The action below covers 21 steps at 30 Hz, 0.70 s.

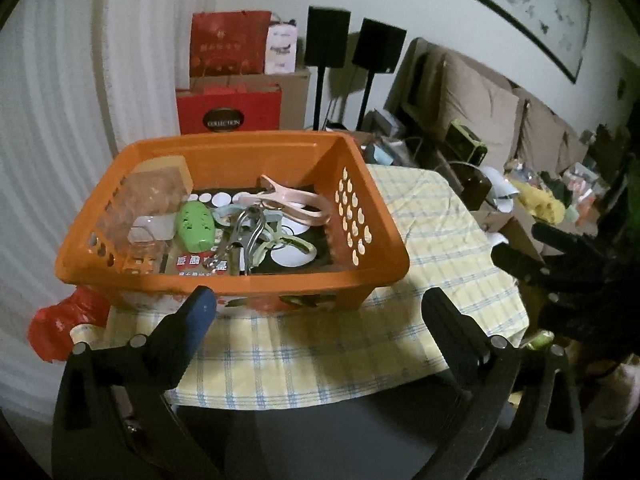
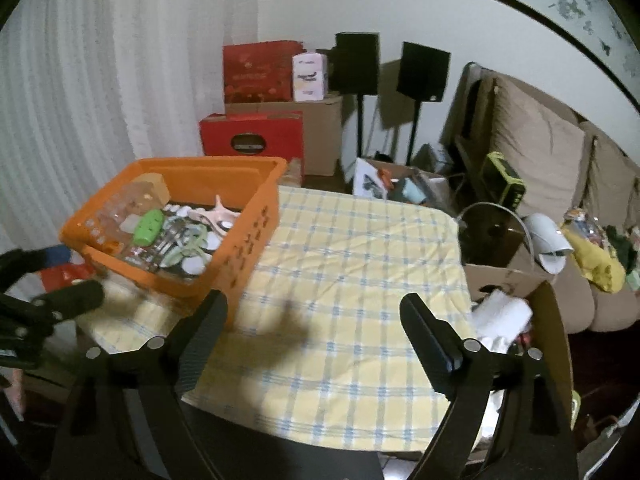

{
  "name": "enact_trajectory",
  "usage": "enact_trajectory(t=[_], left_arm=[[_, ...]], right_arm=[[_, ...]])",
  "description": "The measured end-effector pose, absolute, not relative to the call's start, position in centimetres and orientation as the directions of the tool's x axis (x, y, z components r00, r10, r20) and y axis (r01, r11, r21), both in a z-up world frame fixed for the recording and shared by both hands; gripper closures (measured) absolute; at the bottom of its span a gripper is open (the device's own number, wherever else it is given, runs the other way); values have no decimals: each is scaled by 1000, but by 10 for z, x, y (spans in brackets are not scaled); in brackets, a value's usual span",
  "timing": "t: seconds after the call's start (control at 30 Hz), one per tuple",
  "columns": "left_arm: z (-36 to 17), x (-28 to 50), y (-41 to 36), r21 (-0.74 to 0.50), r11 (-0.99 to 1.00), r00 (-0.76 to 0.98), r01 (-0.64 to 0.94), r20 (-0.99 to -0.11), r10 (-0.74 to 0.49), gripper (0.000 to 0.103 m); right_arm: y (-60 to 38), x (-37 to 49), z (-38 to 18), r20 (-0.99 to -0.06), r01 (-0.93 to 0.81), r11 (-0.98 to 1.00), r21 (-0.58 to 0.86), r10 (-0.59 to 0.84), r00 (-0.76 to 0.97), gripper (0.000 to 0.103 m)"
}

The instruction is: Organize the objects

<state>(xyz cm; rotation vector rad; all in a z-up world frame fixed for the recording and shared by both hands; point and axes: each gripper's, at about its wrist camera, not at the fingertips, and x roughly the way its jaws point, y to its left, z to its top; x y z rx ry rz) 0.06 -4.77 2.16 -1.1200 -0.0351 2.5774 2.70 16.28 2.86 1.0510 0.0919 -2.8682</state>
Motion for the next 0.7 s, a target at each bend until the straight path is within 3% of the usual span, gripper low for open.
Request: enact_trajectory(t=[0.2,0.3,0.7], left_arm=[[22,12,-51,-134,-964,-667,-230,-699,257,0],[24,17,-52,-116,-971,-681,-208,-695,229,0],[27,38,-46,-69,-981,-710,-180,-682,178,0]], right_arm=[[167,43,23,-649,100,-995,2,-77,-757,12],[167,52,26,-634,89,-996,-4,-66,-770,0],[177,81,38,-607,31,-1000,3,-27,-794,0]])
